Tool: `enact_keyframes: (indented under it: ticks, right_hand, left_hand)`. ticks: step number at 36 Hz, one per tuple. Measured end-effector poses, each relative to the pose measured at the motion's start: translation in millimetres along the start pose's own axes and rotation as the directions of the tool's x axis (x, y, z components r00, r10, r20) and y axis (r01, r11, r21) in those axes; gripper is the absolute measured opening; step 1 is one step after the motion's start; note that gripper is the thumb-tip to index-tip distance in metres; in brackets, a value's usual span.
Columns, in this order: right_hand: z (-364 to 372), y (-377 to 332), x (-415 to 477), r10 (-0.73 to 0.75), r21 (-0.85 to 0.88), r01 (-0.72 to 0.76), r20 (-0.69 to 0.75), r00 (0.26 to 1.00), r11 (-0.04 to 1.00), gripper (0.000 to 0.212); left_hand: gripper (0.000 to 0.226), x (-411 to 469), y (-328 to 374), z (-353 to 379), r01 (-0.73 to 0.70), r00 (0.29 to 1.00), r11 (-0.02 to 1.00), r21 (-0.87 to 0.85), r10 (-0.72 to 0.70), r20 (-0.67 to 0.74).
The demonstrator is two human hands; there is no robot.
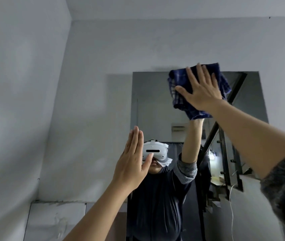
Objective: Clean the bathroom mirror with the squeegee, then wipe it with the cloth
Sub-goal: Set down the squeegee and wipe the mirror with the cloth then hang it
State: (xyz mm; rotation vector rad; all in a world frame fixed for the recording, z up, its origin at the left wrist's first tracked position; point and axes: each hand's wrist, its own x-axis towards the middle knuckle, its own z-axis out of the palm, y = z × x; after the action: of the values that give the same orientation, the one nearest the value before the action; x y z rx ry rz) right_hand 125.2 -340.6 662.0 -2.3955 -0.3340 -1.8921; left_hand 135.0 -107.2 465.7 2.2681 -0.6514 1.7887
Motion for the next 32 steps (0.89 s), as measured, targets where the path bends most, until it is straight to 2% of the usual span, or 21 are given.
enact_keyframes:
  ticks: [7, 12, 17, 19, 23, 26, 29, 32]
  right_hand:
    - [-12, 78, -27, 0.297, 0.075, -0.298, 0.030, 0.955, 0.952, 0.081]
    - [-8, 90, -47, 0.455, 0.157, -0.449, -0.001, 0.890, 0.880, 0.081]
    - [9, 55, -61, 0.667, 0.281, -0.622, -0.100, 0.739, 0.731, 0.078]
    - [17, 35, -67, 0.697, 0.299, -0.643, -0.126, 0.706, 0.705, 0.077]
    - [29, -4, -72, 0.667, 0.326, -0.600, -0.155, 0.729, 0.731, 0.077]
    - [34, -37, -70, 0.593, 0.330, -0.524, -0.158, 0.790, 0.785, 0.077]
    - [37, -71, -65, 0.431, 0.282, -0.382, -0.135, 0.892, 0.880, 0.076]
    - [41, -99, -62, 0.190, 0.203, -0.169, -0.093, 0.977, 0.965, 0.076]
  left_hand:
    - [0.072, 1, 2, 0, 0.029, 1.000, 0.999, 0.037, -0.029, 0.011]
    - [0.070, 0, 4, 1, 0.041, 0.999, 0.998, 0.037, -0.042, 0.010]
    - [0.068, -5, 9, 3, 0.076, 0.997, 0.997, -0.005, -0.076, 0.012]
    - [0.068, -9, 10, 3, 0.078, 0.997, 0.997, -0.007, -0.078, 0.025]
    - [0.069, -21, 13, 2, 0.070, 0.996, 0.997, -0.032, -0.068, 0.051]
    - [0.068, -33, 16, 2, 0.071, 0.996, 0.997, -0.037, -0.068, 0.054]
    - [0.069, -44, 20, 3, 0.093, 0.995, 0.993, -0.068, -0.090, 0.052]
    - [0.072, -54, 22, 6, 0.092, 0.994, 0.992, -0.091, -0.087, 0.063]
